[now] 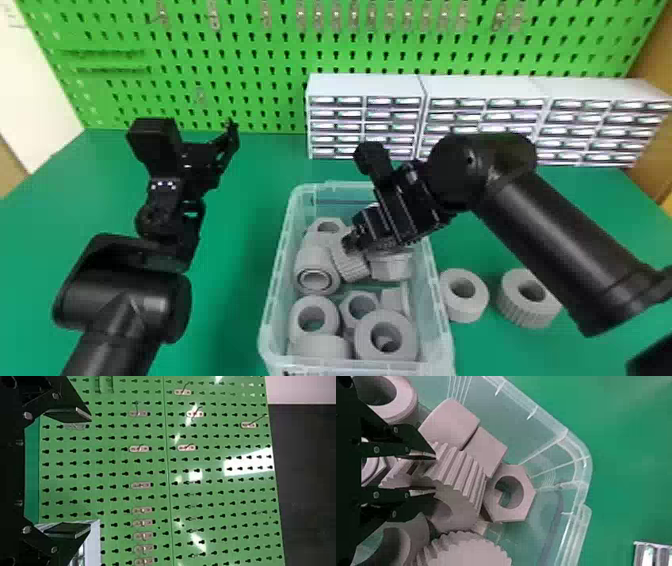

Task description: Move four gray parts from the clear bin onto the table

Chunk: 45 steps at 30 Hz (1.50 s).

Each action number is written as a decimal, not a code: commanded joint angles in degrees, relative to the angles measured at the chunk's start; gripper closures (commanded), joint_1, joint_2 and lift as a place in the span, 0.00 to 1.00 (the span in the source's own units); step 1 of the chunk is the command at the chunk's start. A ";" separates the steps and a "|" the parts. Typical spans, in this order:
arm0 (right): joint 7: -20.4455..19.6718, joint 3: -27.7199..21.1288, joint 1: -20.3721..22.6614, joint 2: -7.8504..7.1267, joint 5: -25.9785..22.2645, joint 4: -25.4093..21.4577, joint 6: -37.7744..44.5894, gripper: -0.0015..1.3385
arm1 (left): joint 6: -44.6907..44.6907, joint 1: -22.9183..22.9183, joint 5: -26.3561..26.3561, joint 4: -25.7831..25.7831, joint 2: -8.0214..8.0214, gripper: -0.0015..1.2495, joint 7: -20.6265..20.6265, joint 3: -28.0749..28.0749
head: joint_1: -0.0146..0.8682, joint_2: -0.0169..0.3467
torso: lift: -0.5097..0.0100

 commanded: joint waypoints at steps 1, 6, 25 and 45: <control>-0.01 0.47 0.20 -0.02 -1.09 2.60 -1.08 0.62 | 0.04 -0.08 0.25 0.14 -0.01 0.24 0.00 0.00 | 0.80 0.24 | 0.88; -0.01 0.64 0.38 -0.10 -1.36 3.91 -1.69 0.54 | -0.05 -0.08 0.34 0.14 -0.01 0.24 0.00 -0.09 | 0.80 0.24 | 0.88; -0.01 1.87 -0.59 0.42 -1.27 6.29 -2.05 0.39 | -0.05 -0.25 0.51 0.14 -0.01 0.24 0.00 -0.35 | 0.80 0.24 | 0.88; -0.01 3.37 -0.68 0.51 -2.15 7.61 -2.49 0.56 | -0.14 -0.08 1.13 0.14 -0.01 0.24 0.00 0.00 | 0.80 0.24 | 0.88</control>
